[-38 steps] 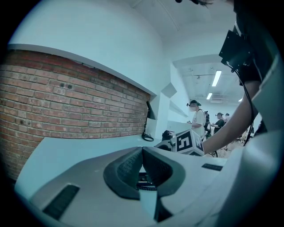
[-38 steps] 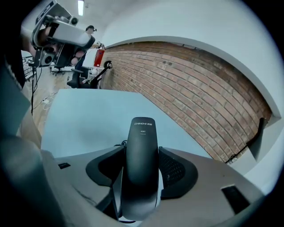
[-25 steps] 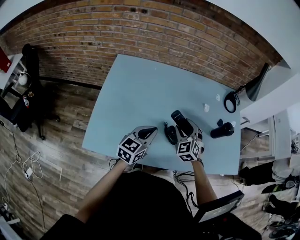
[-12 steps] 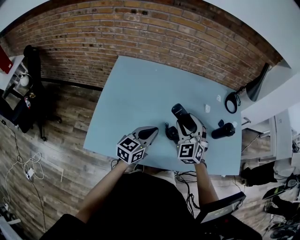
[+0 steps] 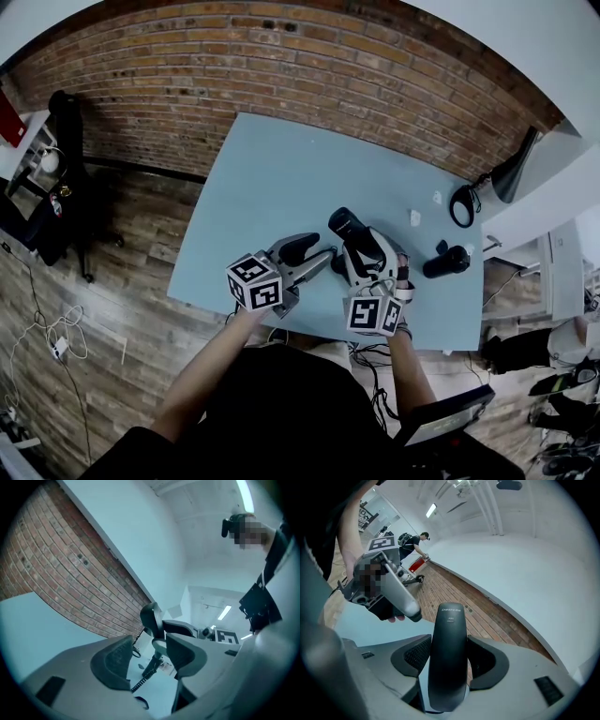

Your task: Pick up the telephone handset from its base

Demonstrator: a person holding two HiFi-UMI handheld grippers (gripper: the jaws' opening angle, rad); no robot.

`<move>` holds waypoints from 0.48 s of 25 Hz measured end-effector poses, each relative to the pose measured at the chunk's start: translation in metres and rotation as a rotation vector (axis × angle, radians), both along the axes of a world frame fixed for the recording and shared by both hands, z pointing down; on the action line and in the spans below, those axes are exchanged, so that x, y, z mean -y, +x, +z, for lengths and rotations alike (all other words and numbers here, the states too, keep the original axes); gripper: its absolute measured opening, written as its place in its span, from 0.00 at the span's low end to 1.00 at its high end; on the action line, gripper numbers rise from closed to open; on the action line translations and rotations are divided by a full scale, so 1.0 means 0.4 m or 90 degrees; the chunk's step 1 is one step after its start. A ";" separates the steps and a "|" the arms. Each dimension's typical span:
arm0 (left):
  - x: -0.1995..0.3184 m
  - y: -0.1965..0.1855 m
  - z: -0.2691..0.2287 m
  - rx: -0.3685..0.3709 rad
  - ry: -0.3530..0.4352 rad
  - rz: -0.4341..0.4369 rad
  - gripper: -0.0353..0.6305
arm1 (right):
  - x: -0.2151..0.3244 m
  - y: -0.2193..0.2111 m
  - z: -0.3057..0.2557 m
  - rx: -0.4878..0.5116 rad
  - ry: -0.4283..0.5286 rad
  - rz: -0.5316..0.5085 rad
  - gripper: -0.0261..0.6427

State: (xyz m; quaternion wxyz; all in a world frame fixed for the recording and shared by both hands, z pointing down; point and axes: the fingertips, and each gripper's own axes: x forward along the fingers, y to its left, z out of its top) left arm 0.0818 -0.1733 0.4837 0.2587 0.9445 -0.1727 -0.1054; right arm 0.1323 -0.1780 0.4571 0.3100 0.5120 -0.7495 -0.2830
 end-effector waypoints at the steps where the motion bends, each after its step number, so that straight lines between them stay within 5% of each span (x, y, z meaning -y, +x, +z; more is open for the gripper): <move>1: 0.003 0.003 -0.005 -0.008 -0.005 0.005 0.40 | -0.007 -0.008 0.002 -0.003 0.000 -0.006 0.41; 12: -0.008 0.033 -0.056 -0.075 -0.018 0.044 0.42 | -0.053 -0.070 0.005 -0.009 0.005 -0.048 0.41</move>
